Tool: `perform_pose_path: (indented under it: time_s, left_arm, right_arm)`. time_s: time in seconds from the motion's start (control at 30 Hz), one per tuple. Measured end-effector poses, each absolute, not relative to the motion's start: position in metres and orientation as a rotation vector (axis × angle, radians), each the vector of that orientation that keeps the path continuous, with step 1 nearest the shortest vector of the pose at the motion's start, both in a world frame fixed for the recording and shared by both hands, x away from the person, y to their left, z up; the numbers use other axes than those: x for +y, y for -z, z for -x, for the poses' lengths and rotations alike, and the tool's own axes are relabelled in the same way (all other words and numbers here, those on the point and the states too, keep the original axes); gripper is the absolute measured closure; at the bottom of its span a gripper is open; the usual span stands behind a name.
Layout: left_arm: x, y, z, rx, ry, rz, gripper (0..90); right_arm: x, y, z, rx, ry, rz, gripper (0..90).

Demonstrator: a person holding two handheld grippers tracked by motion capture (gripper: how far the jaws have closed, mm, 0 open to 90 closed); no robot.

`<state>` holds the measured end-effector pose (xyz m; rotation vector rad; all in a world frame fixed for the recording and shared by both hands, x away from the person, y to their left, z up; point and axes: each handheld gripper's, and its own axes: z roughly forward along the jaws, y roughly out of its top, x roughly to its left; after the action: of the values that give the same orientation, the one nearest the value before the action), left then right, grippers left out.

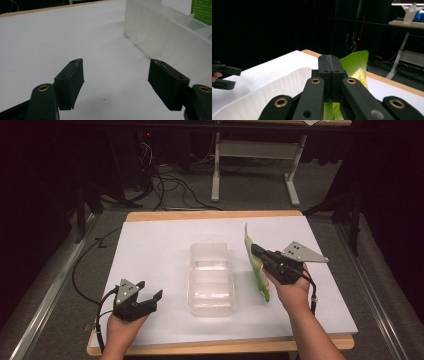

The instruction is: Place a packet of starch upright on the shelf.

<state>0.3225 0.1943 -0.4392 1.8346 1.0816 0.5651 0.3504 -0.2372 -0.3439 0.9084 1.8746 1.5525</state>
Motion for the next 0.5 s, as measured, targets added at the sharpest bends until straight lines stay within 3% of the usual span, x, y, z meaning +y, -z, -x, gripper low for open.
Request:
perform_pose_path:
  time_s: [0.5]
  left_arm:
    - [0.194,0.440,-0.322,1.084,-0.570,-1.840,29.6]
  right_arm:
    - [-0.261,0.342,-0.339,1.808,-1.511,-0.928,90.0]
